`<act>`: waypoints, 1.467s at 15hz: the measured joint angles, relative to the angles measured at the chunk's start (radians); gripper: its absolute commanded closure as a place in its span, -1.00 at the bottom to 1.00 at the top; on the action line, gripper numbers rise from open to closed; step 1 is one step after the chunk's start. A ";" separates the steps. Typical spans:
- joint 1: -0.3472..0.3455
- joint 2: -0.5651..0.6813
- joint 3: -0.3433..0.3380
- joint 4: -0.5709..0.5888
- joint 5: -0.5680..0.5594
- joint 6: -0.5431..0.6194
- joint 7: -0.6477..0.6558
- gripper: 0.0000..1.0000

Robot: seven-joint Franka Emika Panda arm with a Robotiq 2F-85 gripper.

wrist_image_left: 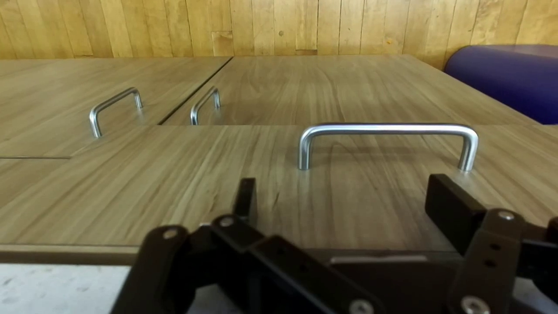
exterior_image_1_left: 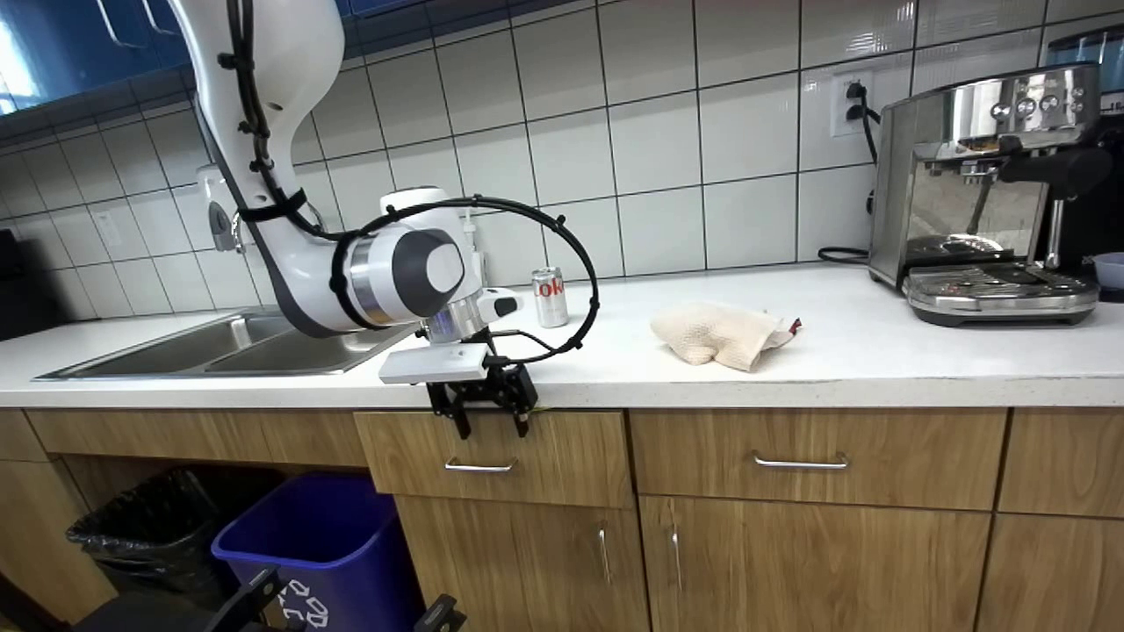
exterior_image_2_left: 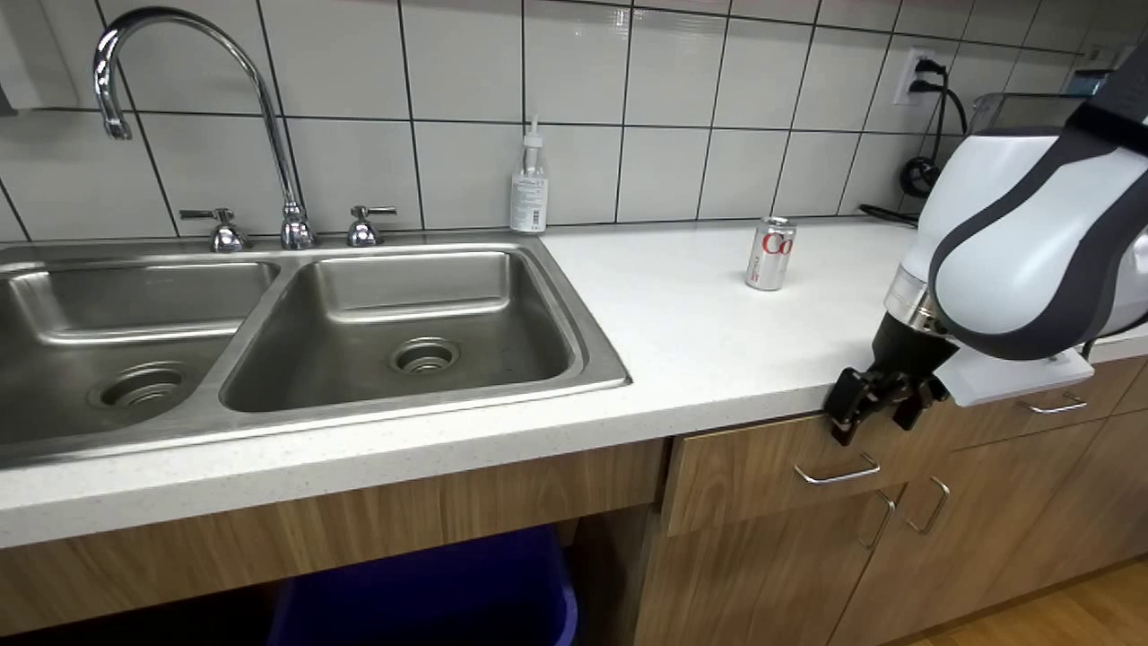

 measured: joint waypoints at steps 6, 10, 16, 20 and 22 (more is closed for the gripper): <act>-0.051 -0.036 0.038 -0.055 0.035 0.070 -0.004 -1.00; -0.083 -0.084 0.070 -0.124 0.056 0.102 -0.008 -1.00; -0.097 -0.172 0.084 -0.232 0.072 0.109 -0.008 -1.00; -0.098 -0.246 0.079 -0.285 0.072 0.072 -0.008 -1.00; -0.098 -0.287 0.080 -0.304 0.077 0.035 -0.009 -1.00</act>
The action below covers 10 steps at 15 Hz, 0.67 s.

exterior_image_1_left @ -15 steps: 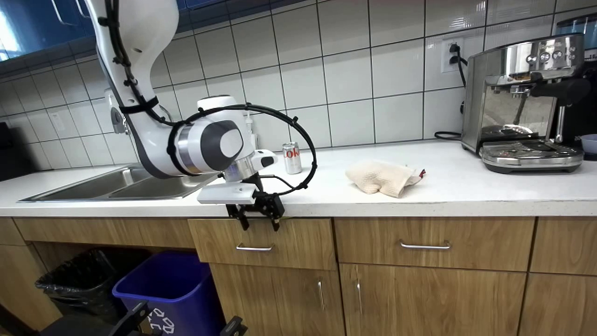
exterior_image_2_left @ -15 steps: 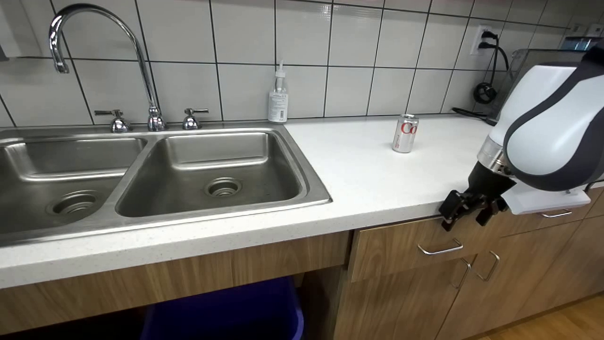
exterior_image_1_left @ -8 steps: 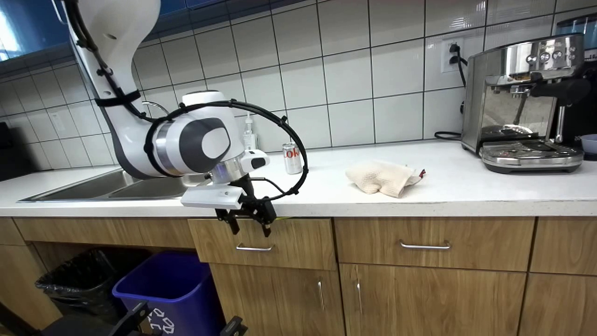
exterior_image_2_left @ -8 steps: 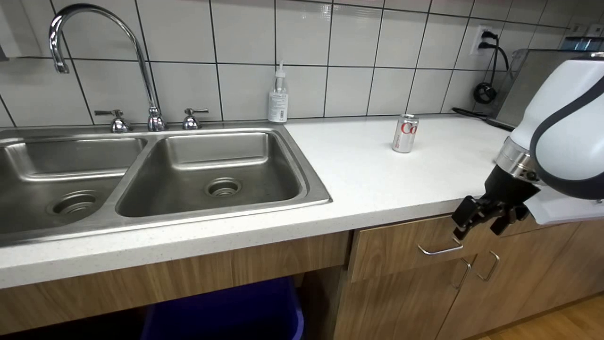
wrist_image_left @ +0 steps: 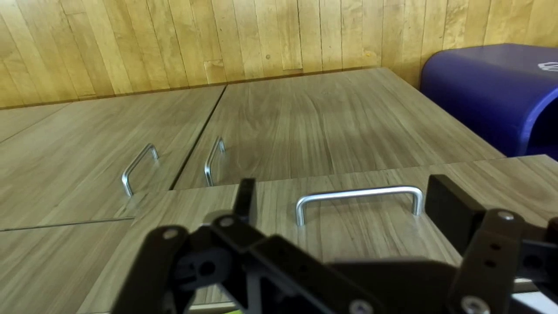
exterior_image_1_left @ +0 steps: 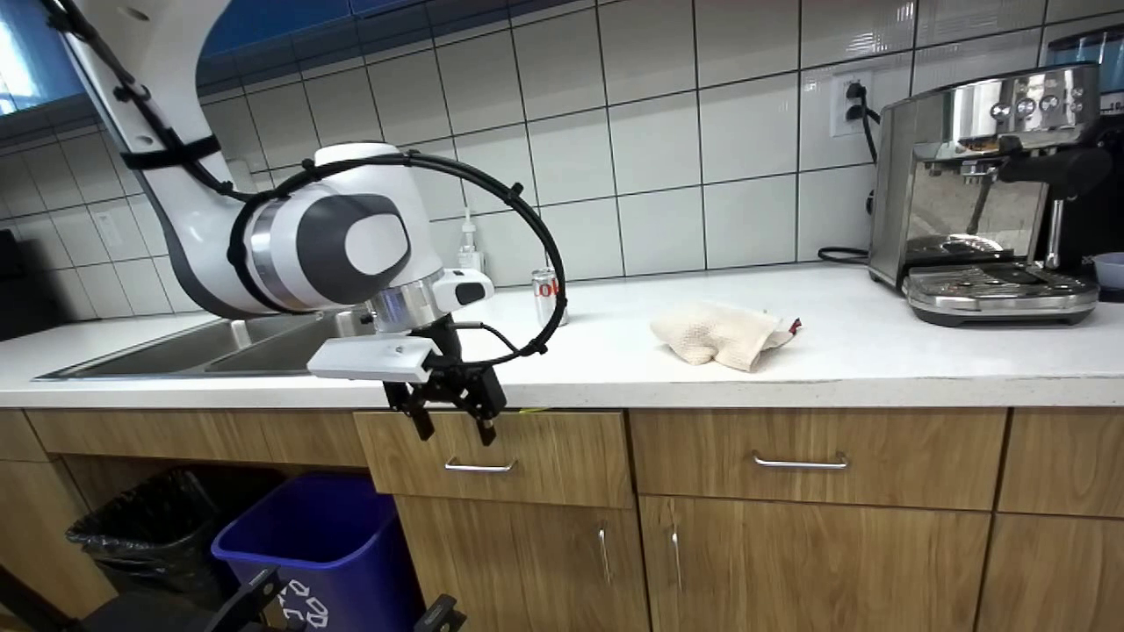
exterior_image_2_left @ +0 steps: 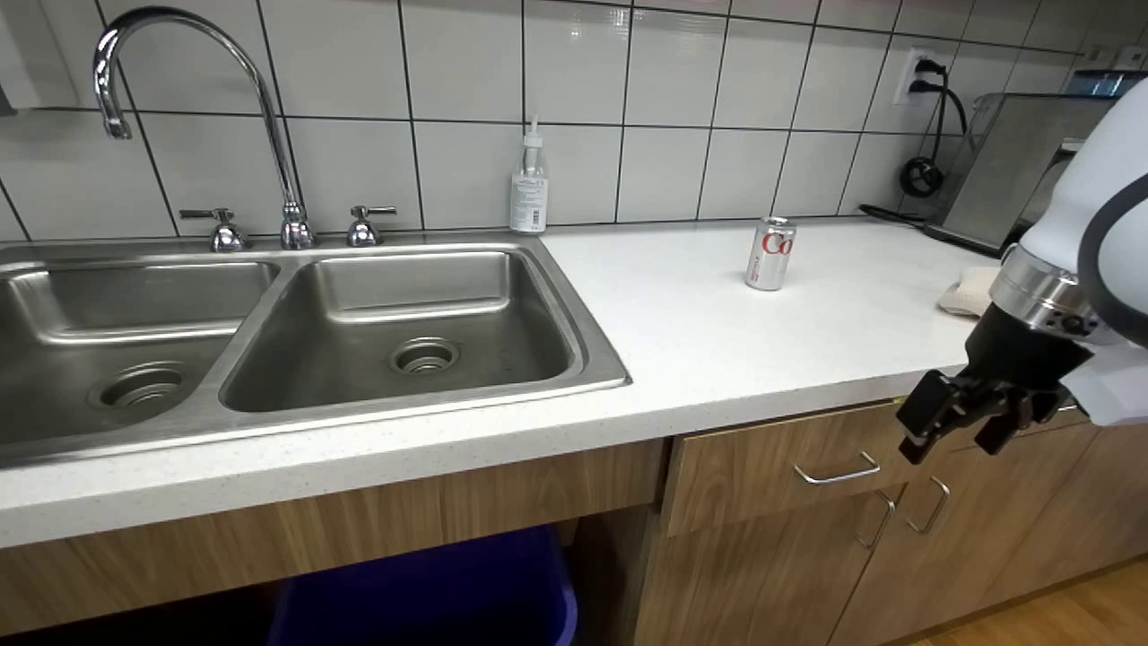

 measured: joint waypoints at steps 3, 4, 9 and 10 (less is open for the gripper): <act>0.002 -0.052 0.001 0.004 0.020 -0.088 -0.008 -1.00; 0.004 -0.070 0.001 0.005 0.030 -0.116 -0.016 -1.00; 0.010 -0.169 0.001 0.004 0.038 -0.271 -0.022 -1.00; 0.010 -0.190 0.001 0.004 0.037 -0.297 -0.022 -1.00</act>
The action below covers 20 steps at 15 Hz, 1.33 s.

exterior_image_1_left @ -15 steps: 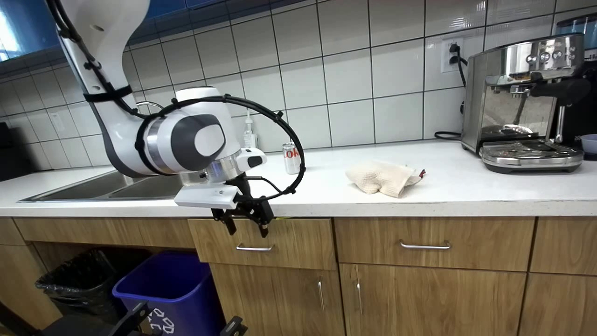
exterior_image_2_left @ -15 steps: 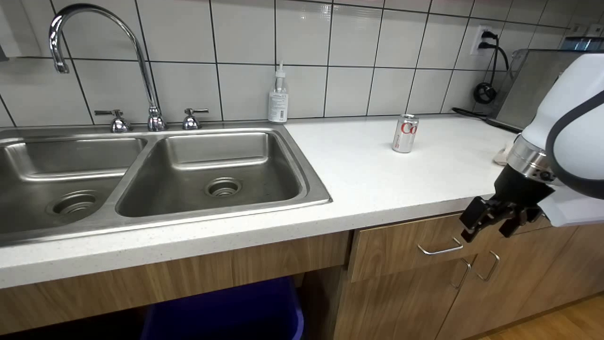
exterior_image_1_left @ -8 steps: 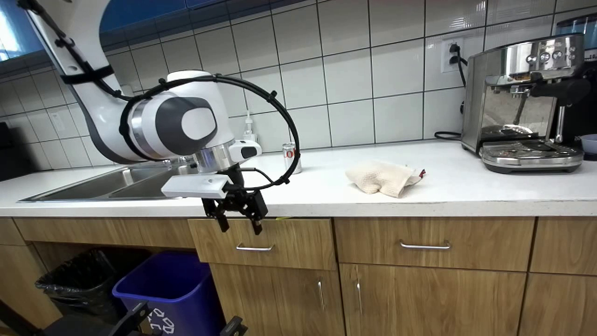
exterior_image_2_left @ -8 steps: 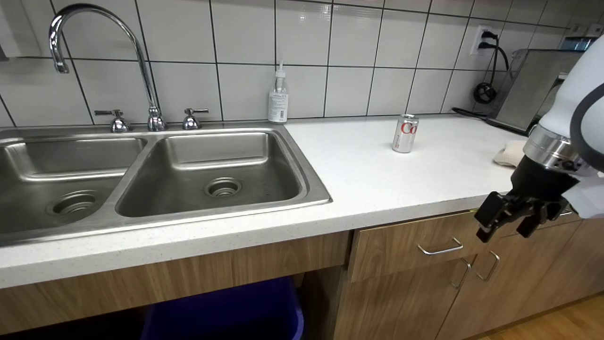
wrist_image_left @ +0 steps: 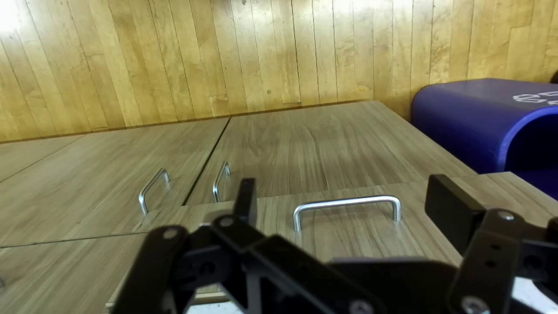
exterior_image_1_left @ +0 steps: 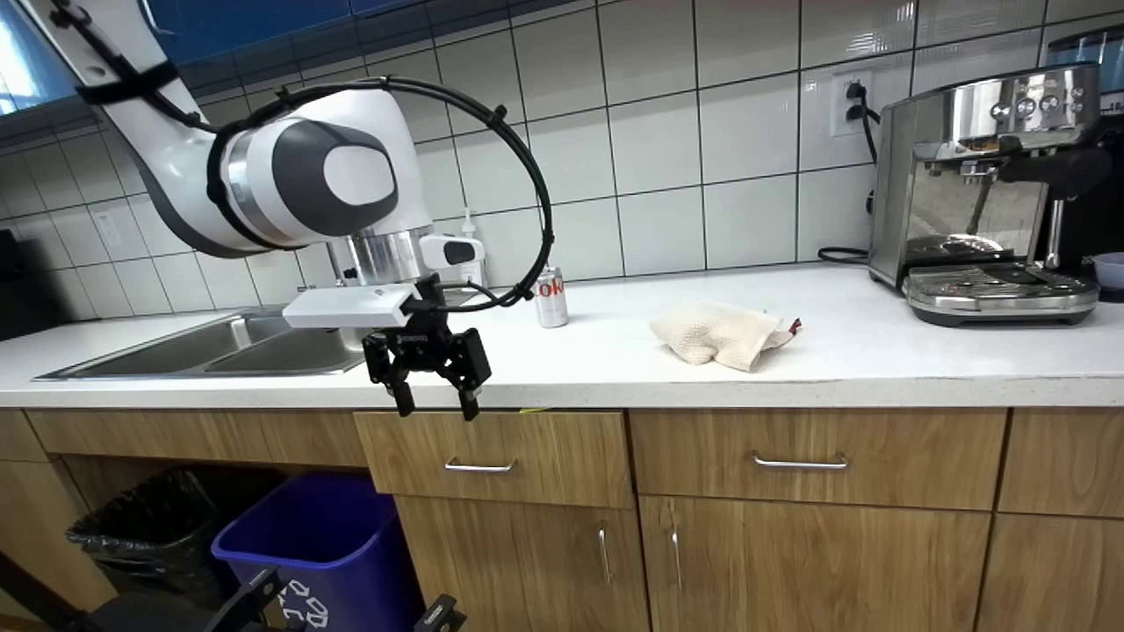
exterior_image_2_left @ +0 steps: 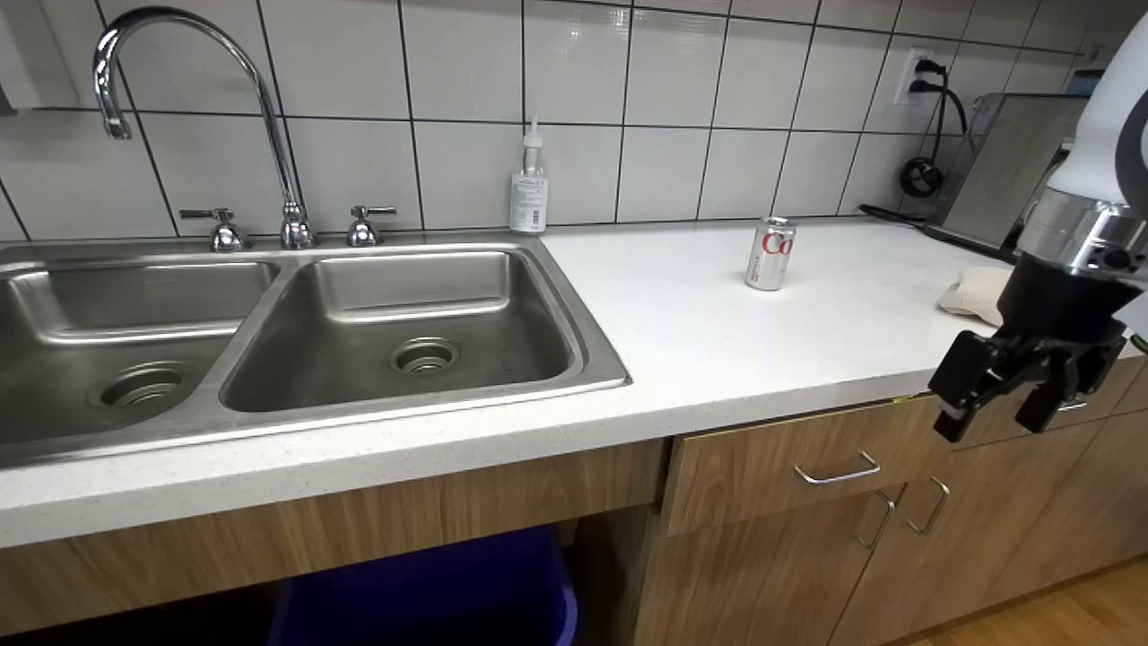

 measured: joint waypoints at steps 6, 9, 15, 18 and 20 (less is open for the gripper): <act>0.002 -0.107 0.000 0.000 0.000 -0.109 0.000 -1.00; 0.003 -0.152 0.000 0.000 -0.001 -0.146 0.000 -1.00; 0.008 -0.192 0.000 -0.001 -0.004 -0.170 -0.001 -1.00; 0.011 -0.195 0.000 -0.001 -0.004 -0.171 -0.001 -1.00; 0.012 -0.195 0.000 -0.001 -0.004 -0.171 -0.001 -1.00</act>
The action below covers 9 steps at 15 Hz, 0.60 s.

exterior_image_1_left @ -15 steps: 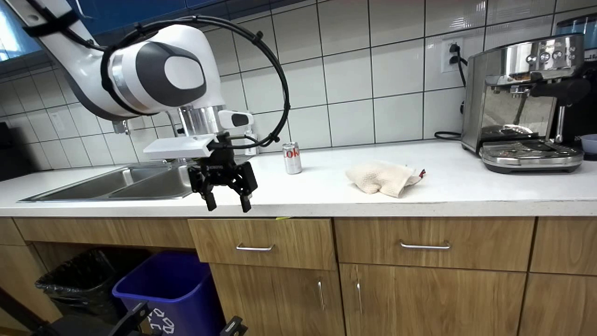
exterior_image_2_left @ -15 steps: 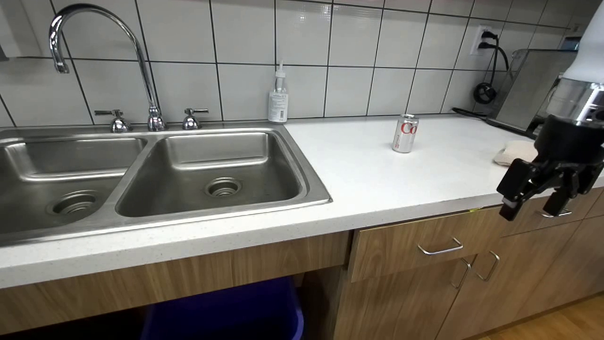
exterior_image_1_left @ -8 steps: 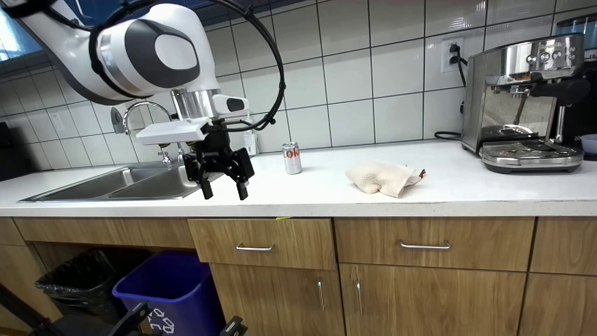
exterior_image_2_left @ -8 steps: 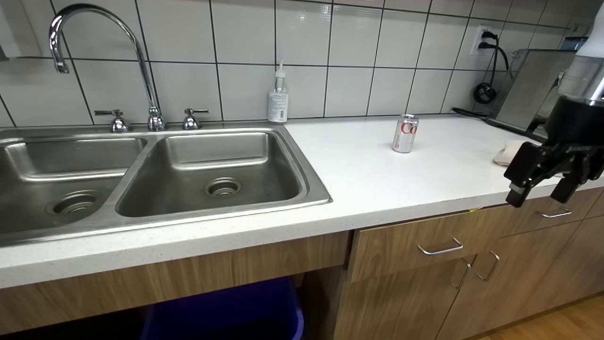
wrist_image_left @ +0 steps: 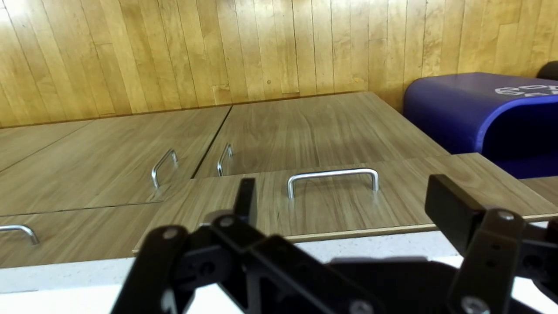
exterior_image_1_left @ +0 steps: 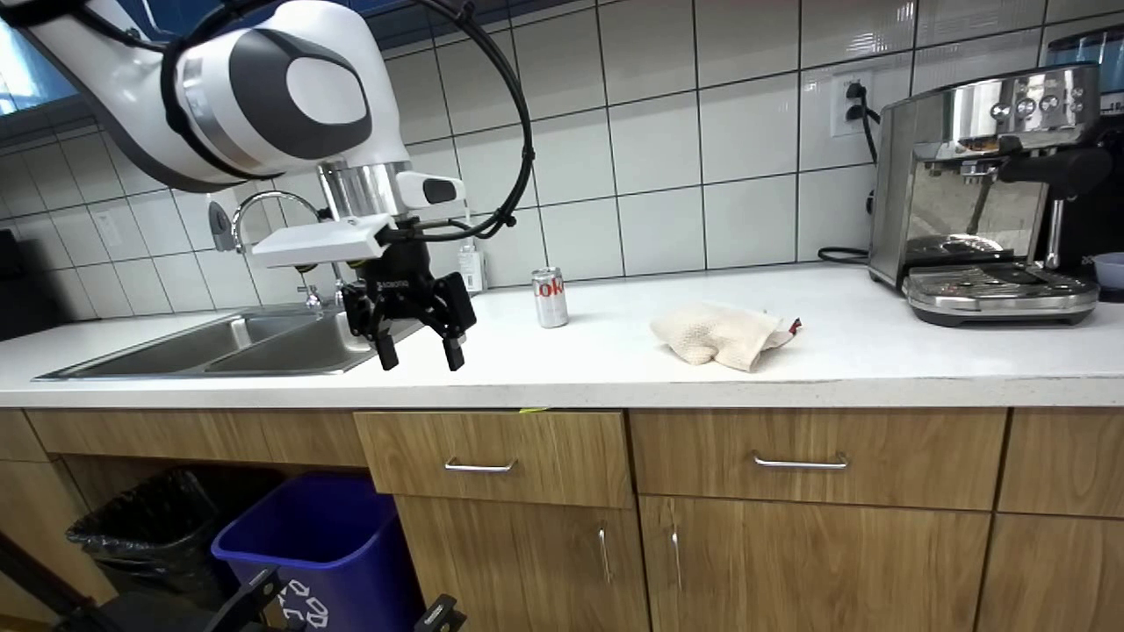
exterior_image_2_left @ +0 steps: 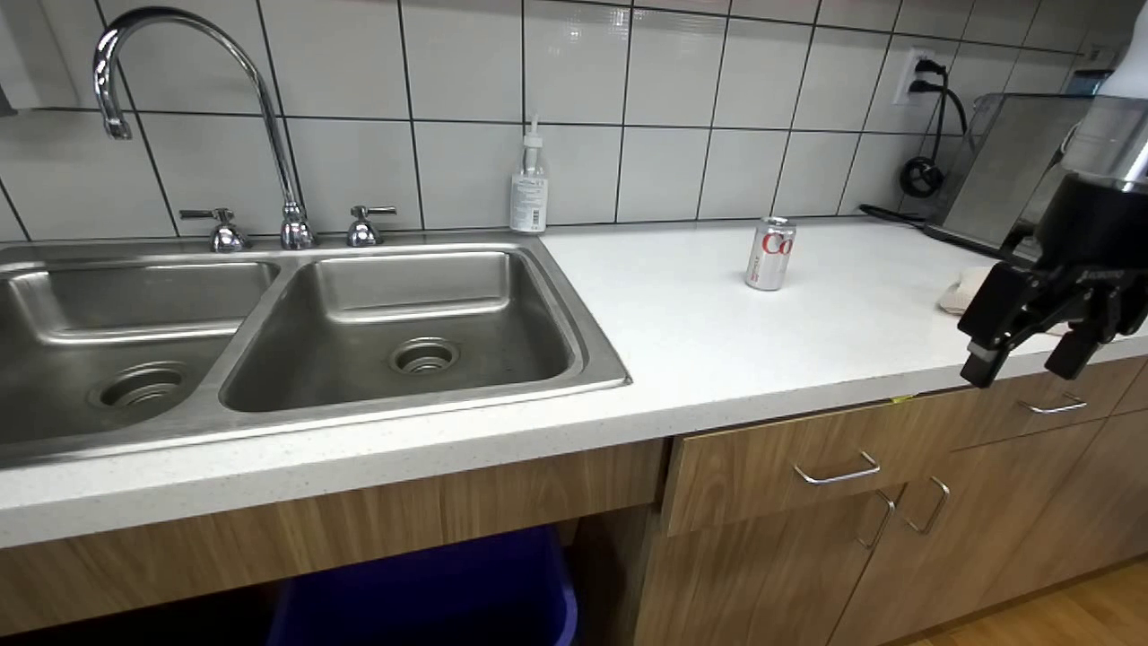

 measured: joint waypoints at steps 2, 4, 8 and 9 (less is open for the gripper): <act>0.000 0.000 0.000 0.000 0.000 0.000 0.000 -1.00; 0.000 0.000 0.000 0.000 0.000 -0.001 0.000 -1.00; 0.000 0.000 0.000 0.000 0.000 -0.001 0.000 -1.00; 0.000 0.000 0.000 0.000 0.000 -0.001 0.000 -1.00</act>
